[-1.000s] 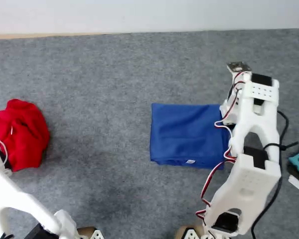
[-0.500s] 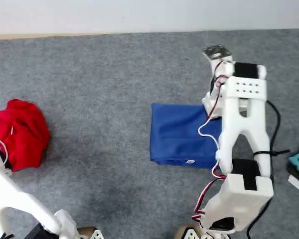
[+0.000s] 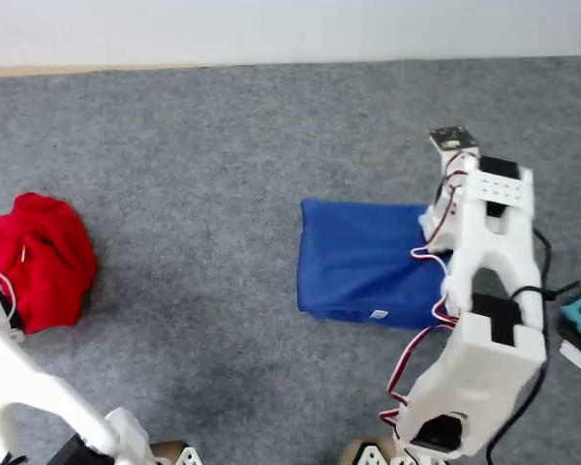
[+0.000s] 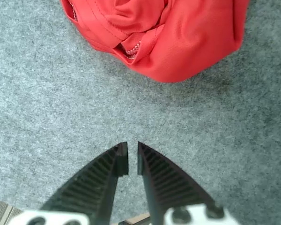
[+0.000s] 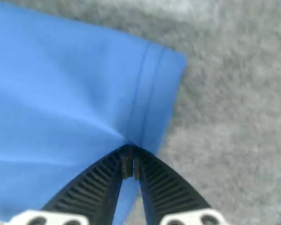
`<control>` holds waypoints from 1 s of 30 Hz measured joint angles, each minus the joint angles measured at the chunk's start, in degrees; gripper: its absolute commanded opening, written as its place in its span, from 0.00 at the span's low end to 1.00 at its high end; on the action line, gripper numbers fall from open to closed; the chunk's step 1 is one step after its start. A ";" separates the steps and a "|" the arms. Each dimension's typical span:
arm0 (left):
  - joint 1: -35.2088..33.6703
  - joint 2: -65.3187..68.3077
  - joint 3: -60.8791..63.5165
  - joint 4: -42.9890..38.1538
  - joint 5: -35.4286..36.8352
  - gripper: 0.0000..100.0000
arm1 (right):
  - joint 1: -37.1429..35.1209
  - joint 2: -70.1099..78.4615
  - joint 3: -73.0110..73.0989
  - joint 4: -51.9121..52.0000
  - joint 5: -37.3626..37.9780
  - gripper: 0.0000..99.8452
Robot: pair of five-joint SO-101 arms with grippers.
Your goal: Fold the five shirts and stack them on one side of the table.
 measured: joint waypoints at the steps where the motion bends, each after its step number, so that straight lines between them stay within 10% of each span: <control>1: 0.00 0.00 0.00 0.00 0.00 0.04 | 0.44 -0.18 0.00 1.14 0.26 0.01; 21: 0.00 0.00 0.00 0.70 0.00 0.04 | -8.88 -13.98 13.71 6.24 -2.46 0.01; 30: 0.00 0.00 0.00 0.88 0.00 0.04 | -9.58 -19.87 12.57 3.25 -20.40 0.11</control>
